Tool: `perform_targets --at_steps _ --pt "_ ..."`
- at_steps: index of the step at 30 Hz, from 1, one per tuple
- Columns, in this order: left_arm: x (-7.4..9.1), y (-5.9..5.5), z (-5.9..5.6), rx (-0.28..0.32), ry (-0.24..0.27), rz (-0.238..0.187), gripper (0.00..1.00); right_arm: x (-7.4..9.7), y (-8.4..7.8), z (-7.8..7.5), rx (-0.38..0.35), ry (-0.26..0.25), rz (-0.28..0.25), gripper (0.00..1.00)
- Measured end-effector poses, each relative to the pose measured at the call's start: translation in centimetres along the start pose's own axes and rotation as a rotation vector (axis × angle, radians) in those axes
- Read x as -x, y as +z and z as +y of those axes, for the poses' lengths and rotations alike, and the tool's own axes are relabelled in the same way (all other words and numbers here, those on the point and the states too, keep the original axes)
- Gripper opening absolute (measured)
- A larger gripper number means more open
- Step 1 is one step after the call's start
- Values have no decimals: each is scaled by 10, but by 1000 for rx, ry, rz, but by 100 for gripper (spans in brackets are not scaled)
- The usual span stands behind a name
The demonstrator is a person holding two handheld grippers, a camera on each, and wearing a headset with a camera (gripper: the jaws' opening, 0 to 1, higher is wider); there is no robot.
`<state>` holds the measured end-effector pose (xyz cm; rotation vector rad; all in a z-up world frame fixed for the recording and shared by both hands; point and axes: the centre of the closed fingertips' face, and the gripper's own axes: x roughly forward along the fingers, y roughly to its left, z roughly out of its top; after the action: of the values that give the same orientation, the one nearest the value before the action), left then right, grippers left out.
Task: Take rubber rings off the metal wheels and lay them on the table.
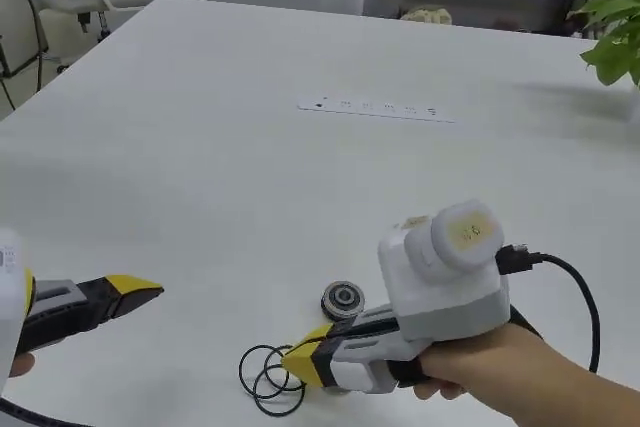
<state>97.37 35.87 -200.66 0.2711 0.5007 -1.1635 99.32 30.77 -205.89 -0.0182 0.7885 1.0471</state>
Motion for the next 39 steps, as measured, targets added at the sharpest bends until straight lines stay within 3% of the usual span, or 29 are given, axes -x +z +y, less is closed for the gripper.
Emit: perform_targets --at_steps 12,26,39 --pt "0 -3 -2 -5 -10 14 89 -5 -4 -3 55 -27 19 10" --pt "-1 -4 -3 -7 -15 22 88 -10 -7 2 137 -17 38 24" --pt "-1 -5 -4 -10 -23 30 87 -5 -1 -3 149 -34 22 24"
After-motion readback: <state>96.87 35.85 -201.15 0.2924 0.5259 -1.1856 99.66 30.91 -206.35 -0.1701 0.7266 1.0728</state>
